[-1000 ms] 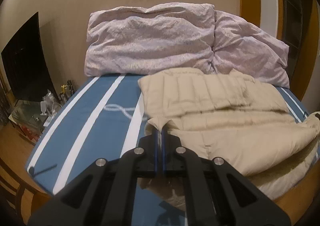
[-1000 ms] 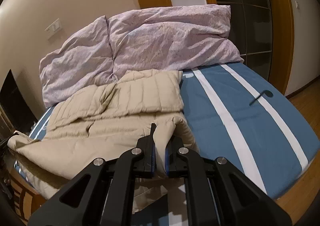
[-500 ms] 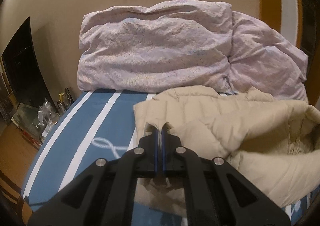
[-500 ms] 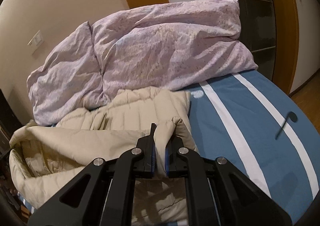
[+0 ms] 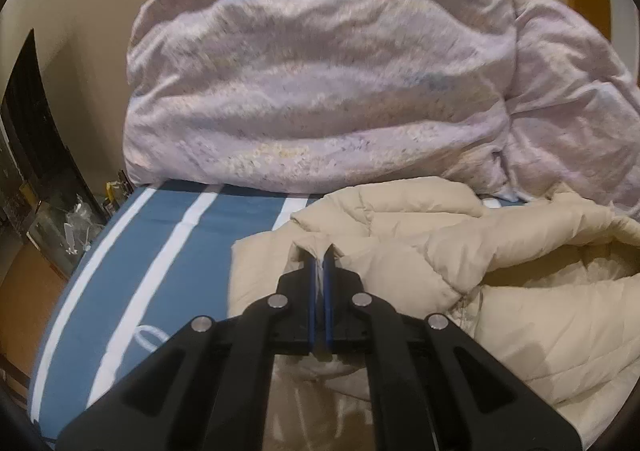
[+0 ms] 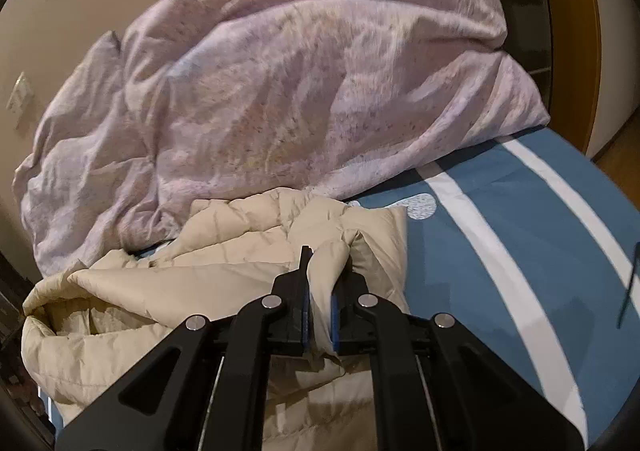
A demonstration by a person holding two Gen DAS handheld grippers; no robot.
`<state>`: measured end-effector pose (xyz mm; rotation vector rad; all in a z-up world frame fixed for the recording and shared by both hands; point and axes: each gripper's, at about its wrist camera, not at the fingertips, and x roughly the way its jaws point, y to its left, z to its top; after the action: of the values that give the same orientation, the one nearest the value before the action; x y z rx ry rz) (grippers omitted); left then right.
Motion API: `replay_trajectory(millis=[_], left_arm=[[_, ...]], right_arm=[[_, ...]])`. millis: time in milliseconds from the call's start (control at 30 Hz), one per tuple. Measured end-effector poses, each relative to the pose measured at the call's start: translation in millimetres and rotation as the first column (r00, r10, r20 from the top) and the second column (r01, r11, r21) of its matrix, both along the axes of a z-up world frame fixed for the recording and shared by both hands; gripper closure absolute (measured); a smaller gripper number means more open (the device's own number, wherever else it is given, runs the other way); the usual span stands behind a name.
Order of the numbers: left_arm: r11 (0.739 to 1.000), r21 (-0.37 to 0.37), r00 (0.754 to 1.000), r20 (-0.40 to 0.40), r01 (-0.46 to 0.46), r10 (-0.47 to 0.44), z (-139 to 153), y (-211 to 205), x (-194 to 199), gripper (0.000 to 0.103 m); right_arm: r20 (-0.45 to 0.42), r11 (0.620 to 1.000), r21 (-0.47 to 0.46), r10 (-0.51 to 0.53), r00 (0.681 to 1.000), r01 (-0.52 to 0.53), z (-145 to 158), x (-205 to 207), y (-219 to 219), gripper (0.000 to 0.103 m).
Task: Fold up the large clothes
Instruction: 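Grasp the jacket hem with the left gripper while the right gripper grasps the hem, then lift the hem toward the collar with both grippers and open them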
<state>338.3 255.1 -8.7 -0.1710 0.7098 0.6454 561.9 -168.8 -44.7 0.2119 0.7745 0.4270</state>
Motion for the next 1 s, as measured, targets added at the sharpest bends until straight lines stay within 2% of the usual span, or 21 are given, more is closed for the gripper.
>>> replay_trajectory(millis=[100,167,200,233,267,300,333,400,500,633,867,1000], left_arm=[[1.000,-0.007,1.000,-0.017,-0.014,0.014,-12,9,17,0.096],[0.999,-0.013,0.999,-0.025,-0.033,0.033,-19,15,27,0.094],[0.999,-0.023,0.999,-0.026,-0.039,0.039,-23,18,32,0.093],[0.998,-0.031,0.999,-0.027,-0.046,0.045,-26,21,35,0.087],[0.998,-0.034,0.998,-0.025,-0.052,0.051,-28,24,38,0.082],[0.998,-0.036,0.998,-0.024,-0.059,0.058,-30,26,40,0.070],[0.997,-0.032,0.997,-0.025,-0.070,0.069,-31,28,42,0.049],[0.995,-0.024,0.995,-0.028,-0.101,0.100,-31,32,45,0.036],[0.994,-0.046,0.995,-0.031,-0.098,0.097,-29,36,44,0.036],[0.996,-0.030,0.997,-0.021,-0.079,0.079,-18,32,33,0.031],[0.998,-0.026,0.998,0.025,-0.055,0.055,11,20,-9,0.027],[0.999,-0.023,0.999,0.026,-0.030,0.031,16,4,-30,0.027]], right_arm=[[-0.014,1.000,0.006,-0.008,1.000,0.008,-4,13,6,0.088],[-0.033,1.000,0.022,-0.012,0.999,0.012,-6,24,9,0.078],[-0.040,1.000,0.029,-0.011,0.999,0.012,-7,27,10,0.067],[-0.048,0.999,0.040,-0.008,0.999,0.010,-7,32,11,0.053],[-0.052,0.999,0.054,-0.003,0.999,0.006,-8,35,13,0.046],[-0.046,0.998,0.065,0.001,0.999,0.002,-7,37,14,0.040],[-0.038,0.998,0.065,0.000,0.999,0.003,-6,37,16,0.038],[-0.021,0.998,0.055,-0.004,1.000,0.005,-3,38,19,0.036],[-0.012,0.998,0.061,-0.010,1.000,0.011,3,37,18,0.035],[0.025,0.996,0.081,-0.043,0.999,0.041,21,25,4,0.032],[0.066,0.997,0.070,-0.041,0.997,0.036,48,-12,-20,0.032],[0.066,0.998,0.055,-0.016,0.998,0.012,51,-34,-21,0.032]])
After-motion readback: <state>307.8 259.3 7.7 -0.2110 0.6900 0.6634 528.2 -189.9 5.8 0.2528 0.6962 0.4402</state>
